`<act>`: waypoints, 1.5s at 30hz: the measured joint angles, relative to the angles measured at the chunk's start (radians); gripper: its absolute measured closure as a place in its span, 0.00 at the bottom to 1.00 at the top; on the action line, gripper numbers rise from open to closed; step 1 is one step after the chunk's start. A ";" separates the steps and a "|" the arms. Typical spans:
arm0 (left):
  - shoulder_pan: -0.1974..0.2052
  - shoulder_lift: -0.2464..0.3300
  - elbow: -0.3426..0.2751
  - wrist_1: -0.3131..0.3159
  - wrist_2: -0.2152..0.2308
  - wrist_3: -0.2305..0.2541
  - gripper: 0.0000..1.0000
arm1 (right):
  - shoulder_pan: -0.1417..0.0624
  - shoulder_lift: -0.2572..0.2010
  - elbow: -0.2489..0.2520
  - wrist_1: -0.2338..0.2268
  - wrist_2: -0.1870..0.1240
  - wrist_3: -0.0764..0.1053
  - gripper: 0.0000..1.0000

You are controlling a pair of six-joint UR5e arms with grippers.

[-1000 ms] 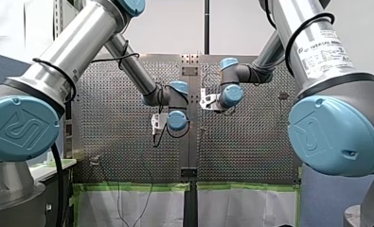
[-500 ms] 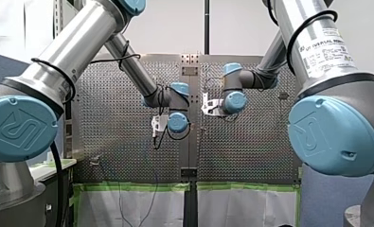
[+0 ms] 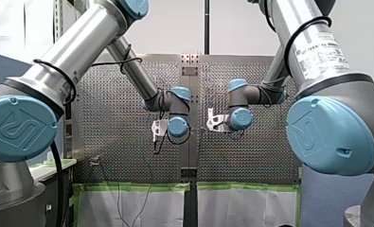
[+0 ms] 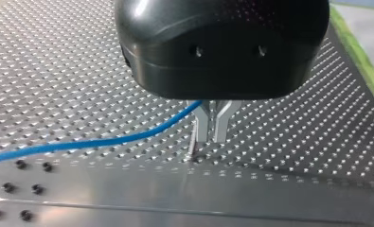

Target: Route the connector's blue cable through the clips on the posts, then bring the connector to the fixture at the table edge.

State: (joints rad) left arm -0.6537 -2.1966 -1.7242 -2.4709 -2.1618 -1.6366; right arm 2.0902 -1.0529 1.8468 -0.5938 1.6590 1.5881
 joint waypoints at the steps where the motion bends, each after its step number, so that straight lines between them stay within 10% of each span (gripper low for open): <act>1: -0.001 -0.003 0.000 0.003 0.001 -0.002 0.91 | -0.002 0.004 0.004 -0.004 -0.002 -0.002 1.00; 9: -0.003 -0.013 0.009 0.024 0.030 -0.012 0.91 | -0.030 0.040 0.059 -0.069 -0.042 0.004 1.00; 21: 0.013 -0.014 0.024 0.017 0.064 -0.006 0.91 | -0.072 0.060 0.001 -0.159 -0.088 0.038 1.00; 45: 0.022 -0.092 0.089 0.019 0.079 -0.054 0.91 | -0.136 0.151 -0.067 -0.178 -0.113 0.037 1.00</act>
State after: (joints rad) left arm -0.6313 -2.2889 -1.6354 -2.4519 -2.0823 -1.6903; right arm 1.9540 -0.9019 1.7802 -0.7719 1.5464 1.6255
